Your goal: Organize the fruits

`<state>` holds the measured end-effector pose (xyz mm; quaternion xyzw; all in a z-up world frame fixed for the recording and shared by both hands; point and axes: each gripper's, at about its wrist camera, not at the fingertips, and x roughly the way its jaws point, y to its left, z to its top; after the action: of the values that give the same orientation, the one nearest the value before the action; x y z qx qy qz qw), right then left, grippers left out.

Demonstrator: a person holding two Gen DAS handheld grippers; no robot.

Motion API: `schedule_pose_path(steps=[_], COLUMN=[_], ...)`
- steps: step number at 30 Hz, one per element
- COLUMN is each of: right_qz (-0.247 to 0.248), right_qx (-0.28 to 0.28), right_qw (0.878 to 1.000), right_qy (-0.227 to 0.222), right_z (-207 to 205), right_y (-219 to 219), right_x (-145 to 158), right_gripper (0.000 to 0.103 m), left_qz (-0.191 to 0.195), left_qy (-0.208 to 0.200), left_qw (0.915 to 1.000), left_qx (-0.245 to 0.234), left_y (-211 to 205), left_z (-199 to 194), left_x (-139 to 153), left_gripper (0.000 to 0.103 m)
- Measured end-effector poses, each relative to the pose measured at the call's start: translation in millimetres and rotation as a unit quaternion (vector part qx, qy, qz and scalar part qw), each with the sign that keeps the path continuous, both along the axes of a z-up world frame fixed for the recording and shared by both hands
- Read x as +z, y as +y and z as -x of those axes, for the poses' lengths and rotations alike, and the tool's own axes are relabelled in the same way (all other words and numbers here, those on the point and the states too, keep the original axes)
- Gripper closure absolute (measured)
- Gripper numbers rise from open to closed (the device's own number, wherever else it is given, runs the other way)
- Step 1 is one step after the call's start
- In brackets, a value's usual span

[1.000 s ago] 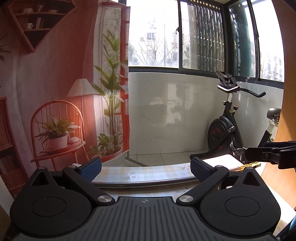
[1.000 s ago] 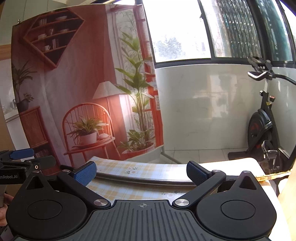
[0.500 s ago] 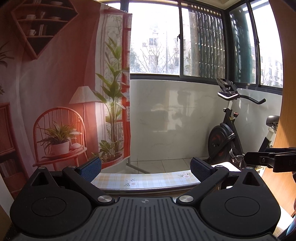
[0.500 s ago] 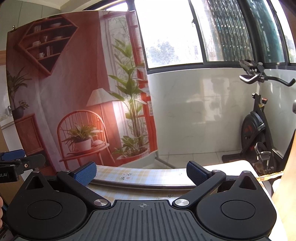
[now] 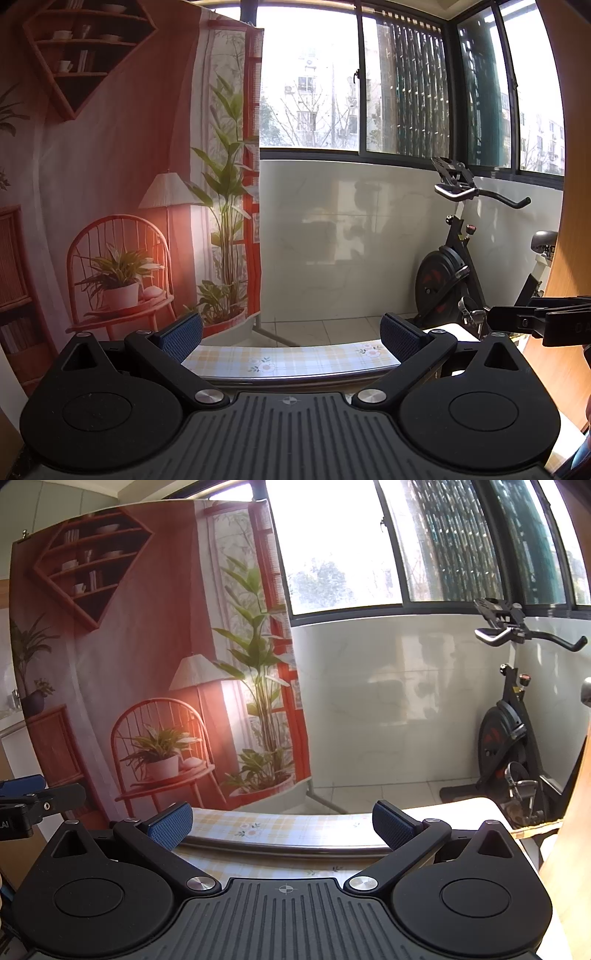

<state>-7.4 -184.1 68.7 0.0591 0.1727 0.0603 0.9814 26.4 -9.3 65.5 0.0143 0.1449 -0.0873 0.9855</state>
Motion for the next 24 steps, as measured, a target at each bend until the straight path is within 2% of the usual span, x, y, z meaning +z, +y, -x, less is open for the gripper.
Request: schedule_pose_path(steps=[24], right_qz=[0.002], right_qx=[0.0], right_qw=[1.0], right_qy=[0.001], right_z=[-0.1], right_y=[-0.4], right_x=[-1.2], right_gripper=[0.0], left_qz=[0.009], left_qy=[0.005], left_qw=[0.9999], left_qx=[-0.011], left_y=[1.0], left_z=[-0.2], left_x=[1.0], left_gripper=[0.0])
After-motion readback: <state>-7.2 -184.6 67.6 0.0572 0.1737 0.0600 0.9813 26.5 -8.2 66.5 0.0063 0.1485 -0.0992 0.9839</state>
